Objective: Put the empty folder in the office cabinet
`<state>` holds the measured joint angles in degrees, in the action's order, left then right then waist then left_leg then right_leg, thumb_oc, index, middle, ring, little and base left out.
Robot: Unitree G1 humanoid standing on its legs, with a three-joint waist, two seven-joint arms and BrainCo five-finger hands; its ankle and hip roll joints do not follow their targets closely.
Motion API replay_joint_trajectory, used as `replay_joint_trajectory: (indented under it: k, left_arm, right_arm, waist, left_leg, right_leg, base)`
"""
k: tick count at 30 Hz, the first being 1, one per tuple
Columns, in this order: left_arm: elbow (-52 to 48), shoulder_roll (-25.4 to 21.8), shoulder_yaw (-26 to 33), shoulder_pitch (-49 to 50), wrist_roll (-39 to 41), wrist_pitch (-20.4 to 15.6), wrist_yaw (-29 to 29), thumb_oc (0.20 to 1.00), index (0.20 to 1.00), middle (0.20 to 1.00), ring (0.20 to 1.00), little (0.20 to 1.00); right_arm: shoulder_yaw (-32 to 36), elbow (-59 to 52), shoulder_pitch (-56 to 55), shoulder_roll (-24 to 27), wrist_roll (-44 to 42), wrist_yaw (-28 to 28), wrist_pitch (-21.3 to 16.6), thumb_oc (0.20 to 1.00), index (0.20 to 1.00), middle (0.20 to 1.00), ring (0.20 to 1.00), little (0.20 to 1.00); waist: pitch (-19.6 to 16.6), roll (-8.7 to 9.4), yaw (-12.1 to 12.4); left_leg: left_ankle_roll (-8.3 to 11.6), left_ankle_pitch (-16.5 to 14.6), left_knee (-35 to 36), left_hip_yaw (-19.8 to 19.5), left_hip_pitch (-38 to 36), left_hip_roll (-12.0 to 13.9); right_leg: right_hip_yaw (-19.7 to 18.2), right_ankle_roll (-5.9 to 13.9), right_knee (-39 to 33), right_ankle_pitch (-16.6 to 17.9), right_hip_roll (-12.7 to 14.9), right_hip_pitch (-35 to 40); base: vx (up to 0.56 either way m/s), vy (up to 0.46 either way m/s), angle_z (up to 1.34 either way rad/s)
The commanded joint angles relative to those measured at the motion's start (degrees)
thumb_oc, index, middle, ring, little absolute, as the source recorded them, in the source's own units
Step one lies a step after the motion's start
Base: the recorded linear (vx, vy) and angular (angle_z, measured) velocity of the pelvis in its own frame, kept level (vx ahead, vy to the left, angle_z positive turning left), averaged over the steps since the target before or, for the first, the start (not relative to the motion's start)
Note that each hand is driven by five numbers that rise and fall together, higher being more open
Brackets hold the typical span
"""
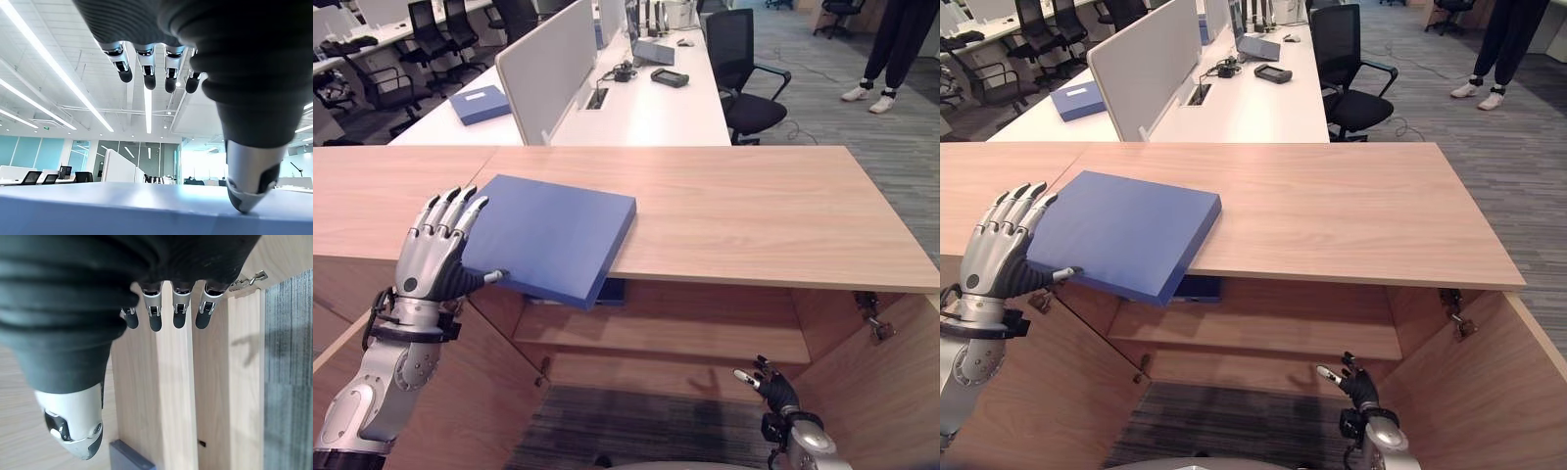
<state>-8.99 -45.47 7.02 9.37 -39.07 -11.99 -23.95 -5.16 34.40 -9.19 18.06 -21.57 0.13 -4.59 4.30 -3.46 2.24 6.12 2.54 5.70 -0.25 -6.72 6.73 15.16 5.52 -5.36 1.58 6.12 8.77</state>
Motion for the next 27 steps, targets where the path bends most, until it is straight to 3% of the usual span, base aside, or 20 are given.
replay_joint_trajectory:
  k: [1,27]
  left_arm:
    - [0.6,-4.07,1.0,-2.61,1.27,-0.87,0.28,1.0,1.0,1.0,1.0,1.0]
    - [1.5,-2.81,-0.54,-1.19,1.87,-1.28,2.11,1.0,1.0,1.0,1.0,1.0]
  right_arm:
    - [-1.16,-0.83,3.52,0.38,-2.94,0.91,-2.77,1.0,1.0,1.0,1.0,1.0]
    - [-1.65,1.59,4.71,-0.27,-2.53,0.53,-2.04,1.0,1.0,1.0,1.0,1.0]
  waist:
    - [2.09,1.1,0.11]
    - [2.62,1.57,0.65]
  left_leg:
    - [4.43,-4.91,-1.61,0.85,-3.4,5.03]
    - [4.15,-4.72,-1.26,1.14,-3.11,4.84]
  right_leg:
    - [-1.36,3.6,0.86,-4.38,1.28,1.24]
    - [-2.1,3.86,0.52,-3.78,1.26,0.55]
  base:
    - [0.0,0.0,0.0]
    - [0.0,0.0,-0.01]
